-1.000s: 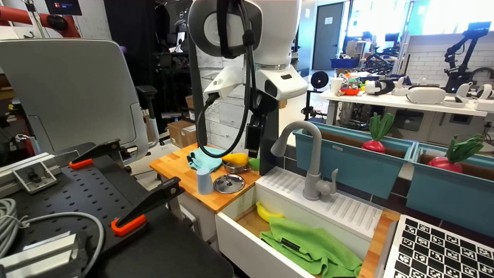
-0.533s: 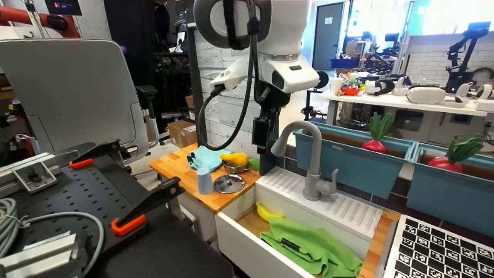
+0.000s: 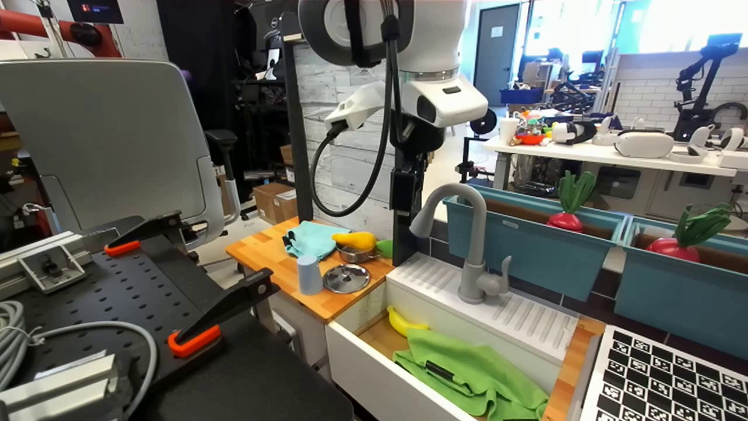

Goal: Put the plush in the bowl, wipe the counter with the blue towel and move the faucet to the center

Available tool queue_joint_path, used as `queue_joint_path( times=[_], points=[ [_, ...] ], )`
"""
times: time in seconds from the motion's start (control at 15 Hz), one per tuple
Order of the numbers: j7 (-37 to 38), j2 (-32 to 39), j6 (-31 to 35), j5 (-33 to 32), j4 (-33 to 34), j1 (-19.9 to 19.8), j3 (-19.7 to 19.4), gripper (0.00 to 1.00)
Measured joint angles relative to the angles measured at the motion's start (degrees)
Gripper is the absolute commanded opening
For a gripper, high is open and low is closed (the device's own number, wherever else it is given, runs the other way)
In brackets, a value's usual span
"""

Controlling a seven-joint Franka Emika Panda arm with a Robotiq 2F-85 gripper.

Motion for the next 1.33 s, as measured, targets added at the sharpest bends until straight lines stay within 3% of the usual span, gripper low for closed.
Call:
queue_joint_path(
  times=[0.47,0.93,1.0,1.07,1.33],
  points=[
    [3.54,0.03,1.93,-7.03,0.57,6.64,-5.05,1.0],
    [3.94,1.16,2.02,-9.64,2.3,7.37,-6.81,1.0],
    [3.94,1.61,1.98,-9.69,2.86,7.49,-6.81,0.75],
    [3.94,2.14,1.93,-9.77,3.45,7.64,-6.81,0.72],
    [3.93,4.44,1.91,-10.79,5.83,8.29,-6.81,0.42]
  ],
)
